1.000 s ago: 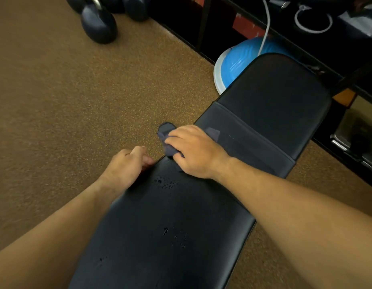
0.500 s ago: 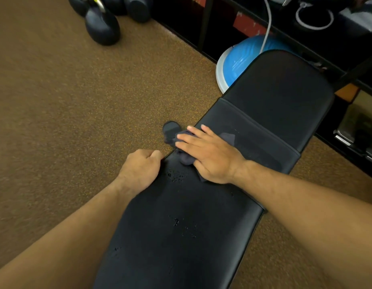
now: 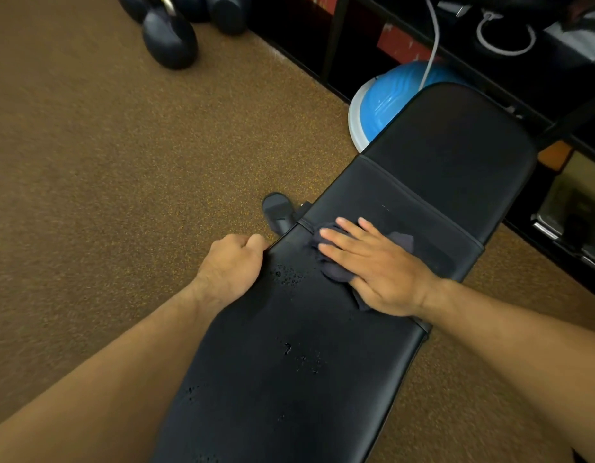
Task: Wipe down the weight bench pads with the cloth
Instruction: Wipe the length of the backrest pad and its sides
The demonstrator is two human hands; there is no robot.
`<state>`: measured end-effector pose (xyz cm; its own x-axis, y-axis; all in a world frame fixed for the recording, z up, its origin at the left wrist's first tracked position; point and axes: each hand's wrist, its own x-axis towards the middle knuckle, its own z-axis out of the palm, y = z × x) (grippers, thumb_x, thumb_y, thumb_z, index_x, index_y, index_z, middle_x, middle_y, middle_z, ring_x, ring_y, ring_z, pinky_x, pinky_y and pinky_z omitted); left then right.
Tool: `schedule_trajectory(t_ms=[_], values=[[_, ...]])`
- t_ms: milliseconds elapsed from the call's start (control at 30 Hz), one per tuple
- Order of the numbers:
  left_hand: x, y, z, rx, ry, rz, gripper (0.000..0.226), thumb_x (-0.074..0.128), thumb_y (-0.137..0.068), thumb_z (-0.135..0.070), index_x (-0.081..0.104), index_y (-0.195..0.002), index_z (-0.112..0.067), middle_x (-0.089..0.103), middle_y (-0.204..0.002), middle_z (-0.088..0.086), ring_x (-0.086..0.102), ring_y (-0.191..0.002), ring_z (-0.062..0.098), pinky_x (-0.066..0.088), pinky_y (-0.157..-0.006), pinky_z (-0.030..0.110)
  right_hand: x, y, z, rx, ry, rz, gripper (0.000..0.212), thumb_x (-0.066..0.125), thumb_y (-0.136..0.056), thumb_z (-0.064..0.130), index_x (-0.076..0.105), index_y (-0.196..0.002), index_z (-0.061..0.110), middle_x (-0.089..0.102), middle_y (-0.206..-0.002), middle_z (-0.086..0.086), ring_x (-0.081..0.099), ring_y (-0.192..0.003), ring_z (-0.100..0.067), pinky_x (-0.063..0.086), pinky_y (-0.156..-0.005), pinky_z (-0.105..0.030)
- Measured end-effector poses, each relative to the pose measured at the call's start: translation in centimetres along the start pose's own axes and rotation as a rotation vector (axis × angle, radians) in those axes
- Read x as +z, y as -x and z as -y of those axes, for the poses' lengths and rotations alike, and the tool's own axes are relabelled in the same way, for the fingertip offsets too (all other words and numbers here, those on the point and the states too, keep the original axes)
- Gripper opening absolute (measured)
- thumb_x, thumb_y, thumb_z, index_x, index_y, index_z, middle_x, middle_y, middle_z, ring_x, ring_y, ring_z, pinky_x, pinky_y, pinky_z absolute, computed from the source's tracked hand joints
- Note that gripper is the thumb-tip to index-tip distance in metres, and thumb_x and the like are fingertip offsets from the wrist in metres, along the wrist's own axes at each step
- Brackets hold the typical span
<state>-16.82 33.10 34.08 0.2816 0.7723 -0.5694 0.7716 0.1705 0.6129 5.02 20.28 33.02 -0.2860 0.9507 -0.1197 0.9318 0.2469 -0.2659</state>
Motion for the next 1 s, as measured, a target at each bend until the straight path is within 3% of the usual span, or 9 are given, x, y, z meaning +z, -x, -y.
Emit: schedule_trajectory(t_ms=[233,400,567,867,1000], values=[[0.0,0.6,-0.5,-0.012,0.118,-0.026,0.053,0.037,-0.072,-0.047,0.073,-0.096,-0.015,0.067,-0.108,0.009,0.057,-0.101,0.029,0.043,-0.095,0.043,0.6,-7.5,2.3,-0.019,0.016,-0.023,0.050,0.044,-0.092,0.019,0.049,-0.141,0.008,0.045,-0.149,-0.009,0.027,-0.145,-0.031,0.010,-0.119,-0.046],[0.4,0.5,-0.3,0.040,0.031,-0.046,0.043,0.037,-0.091,-0.037,0.072,-0.102,-0.013,0.064,-0.108,0.008,0.054,-0.099,0.026,0.040,-0.087,0.036,1.1,-1.2,1.6,0.001,0.002,-0.062,0.050,0.039,-0.096,0.023,0.044,-0.145,0.011,0.036,-0.155,-0.007,0.021,-0.147,-0.027,0.011,-0.120,-0.044],[0.6,0.7,-0.1,0.074,-0.033,-0.042,0.042,0.035,-0.096,-0.033,0.070,-0.101,-0.011,0.064,-0.104,0.009,0.055,-0.094,0.025,0.042,-0.084,0.036,1.5,4.2,1.4,0.045,0.002,-0.046,0.052,0.039,-0.096,0.021,0.040,-0.147,0.012,0.029,-0.157,-0.004,0.013,-0.149,-0.025,0.008,-0.119,-0.047],[0.7,0.7,-0.3,0.094,-0.071,-0.077,0.041,0.036,-0.096,-0.031,0.068,-0.099,-0.005,0.065,-0.103,0.014,0.056,-0.095,0.031,0.045,-0.087,0.040,0.9,-5.1,3.0,0.113,0.019,-0.043,0.052,0.035,-0.097,0.024,0.038,-0.148,0.013,0.030,-0.158,-0.003,0.013,-0.149,-0.028,0.005,-0.120,-0.049],[0.6,0.8,-0.1,0.108,-0.065,-0.082,0.042,0.035,-0.096,-0.028,0.069,-0.107,-0.007,0.062,-0.105,0.010,0.052,-0.093,0.026,0.038,-0.081,0.033,1.3,-3.1,3.1,0.114,0.013,-0.046,0.053,0.030,-0.098,0.027,0.038,-0.149,0.015,0.028,-0.159,-0.002,0.011,-0.149,-0.025,0.004,-0.121,-0.047]])
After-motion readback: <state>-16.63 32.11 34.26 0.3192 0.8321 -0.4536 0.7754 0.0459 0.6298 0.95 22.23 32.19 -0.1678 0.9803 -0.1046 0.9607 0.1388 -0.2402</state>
